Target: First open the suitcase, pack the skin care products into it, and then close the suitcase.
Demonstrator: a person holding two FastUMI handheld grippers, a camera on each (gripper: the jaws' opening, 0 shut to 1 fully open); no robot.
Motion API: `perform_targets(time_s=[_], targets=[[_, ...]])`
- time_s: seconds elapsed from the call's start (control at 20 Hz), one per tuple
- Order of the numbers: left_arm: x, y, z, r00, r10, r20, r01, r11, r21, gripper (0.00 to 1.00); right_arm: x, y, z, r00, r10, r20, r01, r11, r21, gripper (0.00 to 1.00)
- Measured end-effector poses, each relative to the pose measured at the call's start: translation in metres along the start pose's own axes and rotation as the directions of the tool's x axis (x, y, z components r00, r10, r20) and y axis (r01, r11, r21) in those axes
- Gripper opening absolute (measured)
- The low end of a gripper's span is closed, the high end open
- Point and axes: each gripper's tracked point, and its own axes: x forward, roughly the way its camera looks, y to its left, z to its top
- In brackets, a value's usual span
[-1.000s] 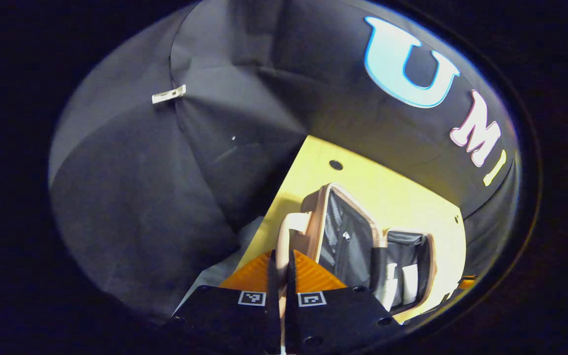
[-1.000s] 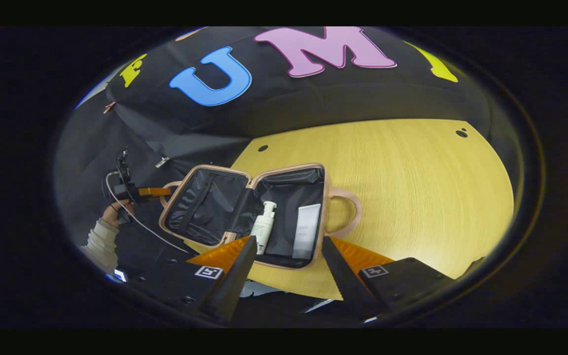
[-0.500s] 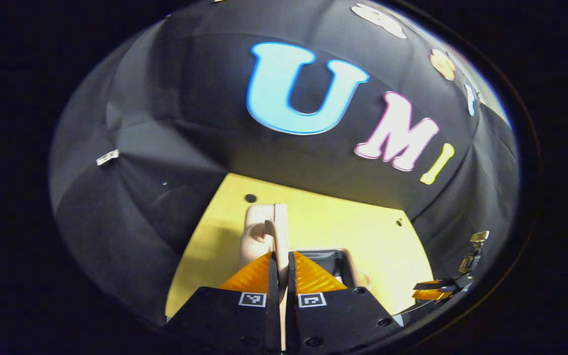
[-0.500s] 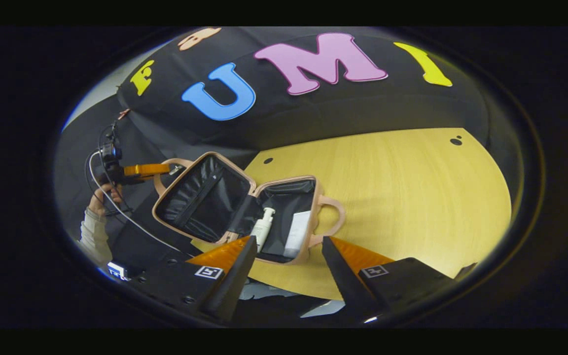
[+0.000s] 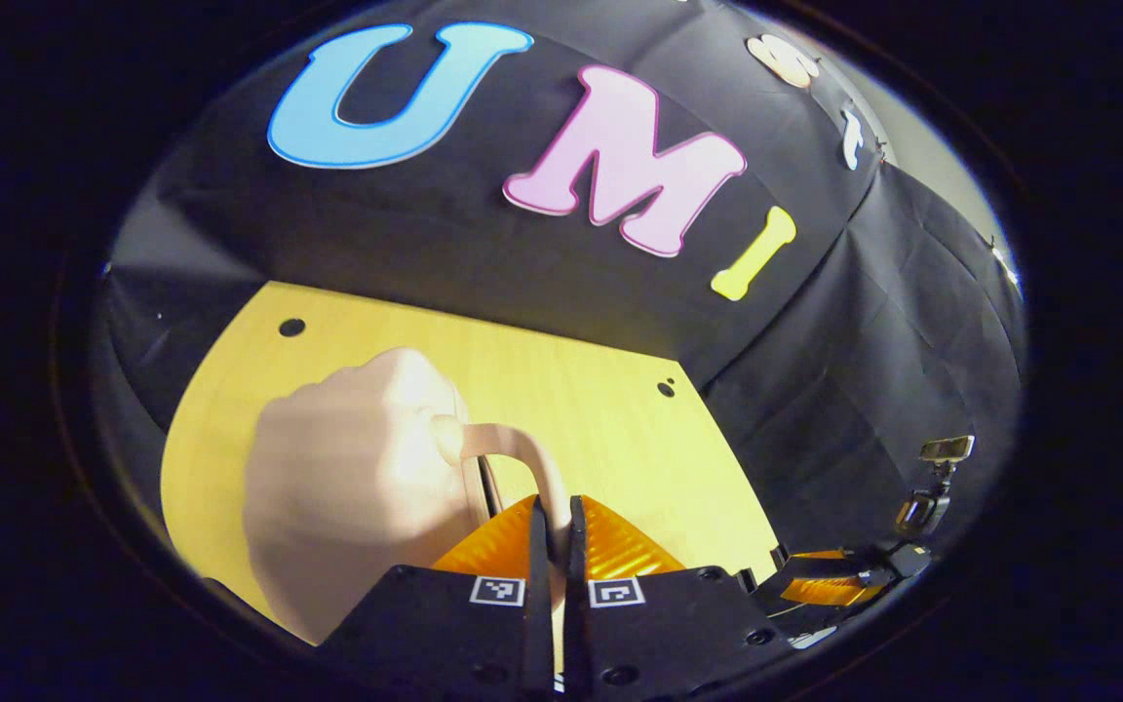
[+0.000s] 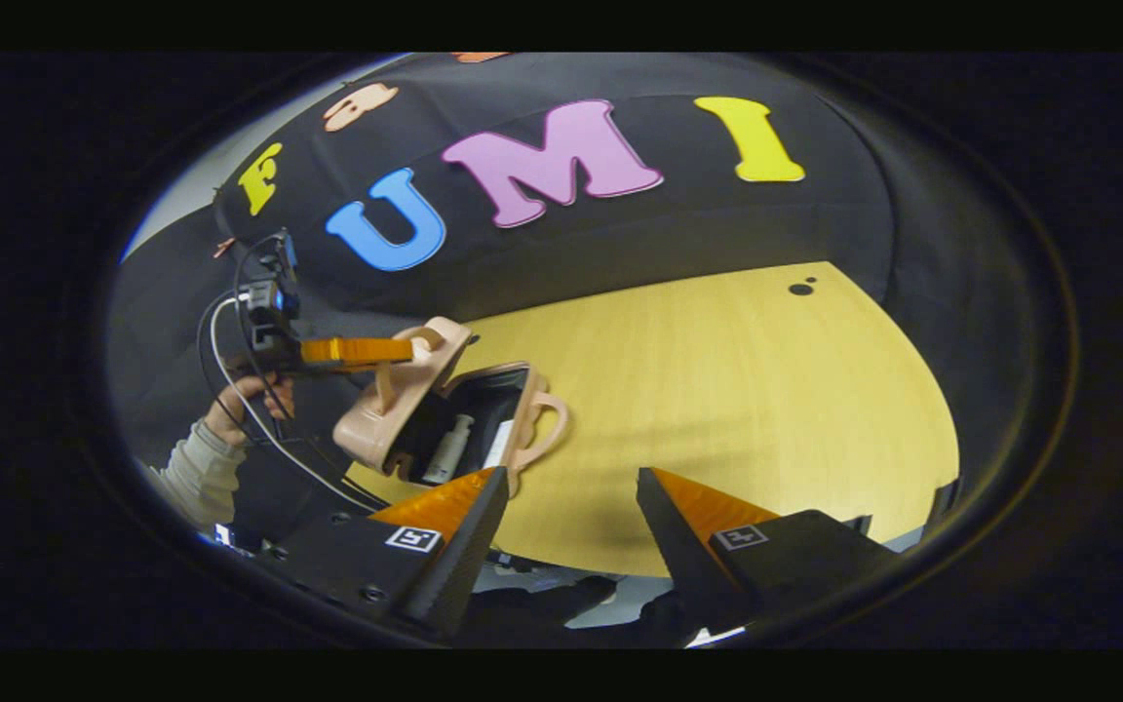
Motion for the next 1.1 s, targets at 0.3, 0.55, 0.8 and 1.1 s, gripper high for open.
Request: perform_targets(time_s=[0.3,0.55,0.8,1.1], targets=[[0.103,-0.015,-0.099,0.971,0.073,-0.226,-0.069,0.997,0.028,0.12,-0.033,-0.049,-0.017,0.998,-0.058,0.004,0.058,0.997,0.052,0.85],[0.119,-0.014,-0.099,0.973,0.135,-0.189,-0.128,0.991,0.049,0.31,-0.039,-0.099,-0.022,0.997,-0.082,-0.003,0.082,0.997,-0.011,0.85],[0.079,-0.043,-0.053,0.952,0.301,0.055,-0.305,0.933,0.192,0.96,-0.027,-0.117,-0.006,0.996,-0.078,0.045,0.086,0.975,-0.203,0.86],[-0.020,-0.116,0.006,0.867,0.288,0.406,-0.428,0.847,0.315,0.98,-0.050,-0.076,0.090,0.937,-0.057,0.344,0.158,0.949,-0.274,0.97]])
